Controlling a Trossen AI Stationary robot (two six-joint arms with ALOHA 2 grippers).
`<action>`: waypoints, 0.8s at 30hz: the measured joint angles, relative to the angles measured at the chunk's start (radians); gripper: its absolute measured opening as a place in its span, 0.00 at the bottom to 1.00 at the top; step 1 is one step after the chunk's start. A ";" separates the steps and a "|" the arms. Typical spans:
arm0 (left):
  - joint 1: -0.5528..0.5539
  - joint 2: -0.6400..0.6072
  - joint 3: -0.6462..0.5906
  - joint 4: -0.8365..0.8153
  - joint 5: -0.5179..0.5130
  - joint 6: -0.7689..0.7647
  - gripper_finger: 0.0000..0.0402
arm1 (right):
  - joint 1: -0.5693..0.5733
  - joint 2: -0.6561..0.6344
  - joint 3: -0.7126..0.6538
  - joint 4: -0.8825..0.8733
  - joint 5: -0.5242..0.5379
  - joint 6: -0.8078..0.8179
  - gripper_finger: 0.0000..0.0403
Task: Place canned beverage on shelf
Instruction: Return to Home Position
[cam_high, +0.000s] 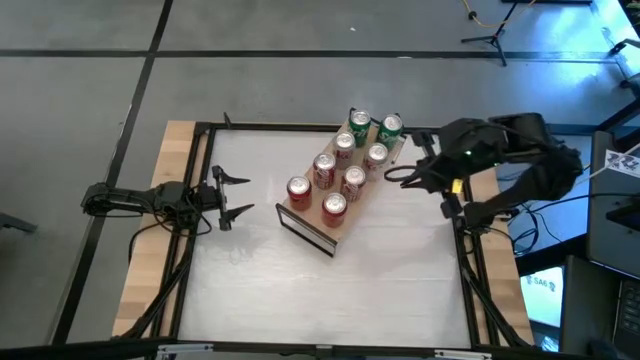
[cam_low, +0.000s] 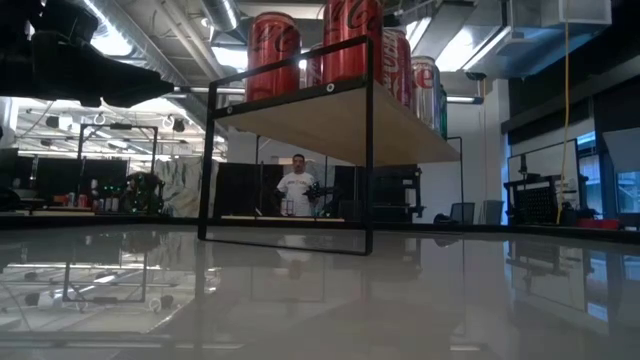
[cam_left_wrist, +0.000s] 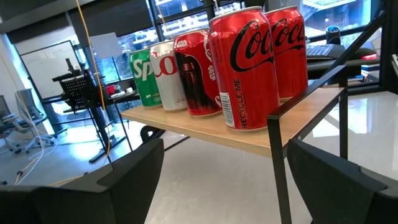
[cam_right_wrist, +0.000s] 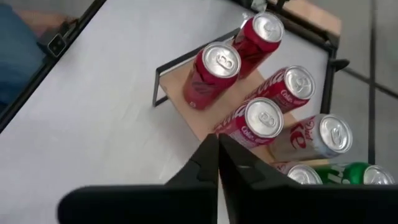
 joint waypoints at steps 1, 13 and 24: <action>0.000 0.000 0.000 0.000 0.000 0.000 0.82 | 0.000 -0.026 -0.044 0.029 0.000 0.001 0.02; 0.000 0.000 0.000 0.000 0.000 0.000 0.82 | -0.002 -0.457 -0.737 0.545 0.092 0.052 0.01; 0.000 0.000 0.000 0.000 0.000 0.000 0.82 | -0.002 -0.876 -1.223 0.905 0.140 0.244 0.01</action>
